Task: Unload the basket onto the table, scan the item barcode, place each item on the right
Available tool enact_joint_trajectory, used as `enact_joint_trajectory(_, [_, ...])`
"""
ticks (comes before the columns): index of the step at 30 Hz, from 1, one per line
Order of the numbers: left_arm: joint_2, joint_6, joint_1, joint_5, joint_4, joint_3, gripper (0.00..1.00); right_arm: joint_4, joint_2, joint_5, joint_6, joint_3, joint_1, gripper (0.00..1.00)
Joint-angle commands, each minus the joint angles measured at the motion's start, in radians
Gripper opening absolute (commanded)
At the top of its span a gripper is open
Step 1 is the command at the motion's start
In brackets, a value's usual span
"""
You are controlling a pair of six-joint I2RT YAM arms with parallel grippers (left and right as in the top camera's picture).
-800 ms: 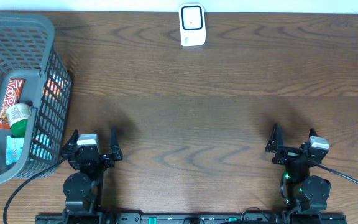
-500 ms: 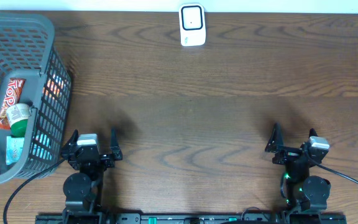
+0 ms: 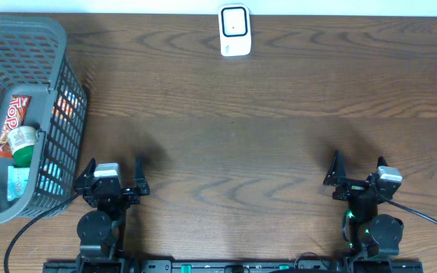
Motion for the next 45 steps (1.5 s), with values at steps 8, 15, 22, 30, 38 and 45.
enact_joint_trajectory(8, [-0.006,0.017,-0.003,0.01,-0.008,-0.031,0.98,-0.004,-0.005,-0.002,-0.014,-0.002,0.008,0.99])
enact_joint_trajectory(15, [-0.006,0.017,-0.003,0.01,-0.008,-0.031,0.98,-0.004,-0.005,-0.002,-0.014,-0.002,0.008,0.99])
enact_joint_trajectory(22, [-0.006,0.018,-0.003,0.01,-0.008,-0.031,0.98,-0.004,-0.005,-0.002,-0.014,-0.002,0.008,0.99])
enact_joint_trajectory(30, [-0.006,0.018,-0.003,0.01,-0.008,-0.031,0.98,-0.004,-0.005,-0.002,-0.014,-0.002,0.008,0.99])
enact_joint_trajectory(38, [-0.006,0.018,-0.003,0.012,0.001,-0.031,0.98,-0.004,-0.005,-0.002,-0.014,-0.002,0.008,0.99])
enact_joint_trajectory(45, [-0.006,-0.035,-0.003,0.054,0.014,-0.03,0.98,-0.004,-0.005,-0.002,-0.014,-0.002,0.008,0.99])
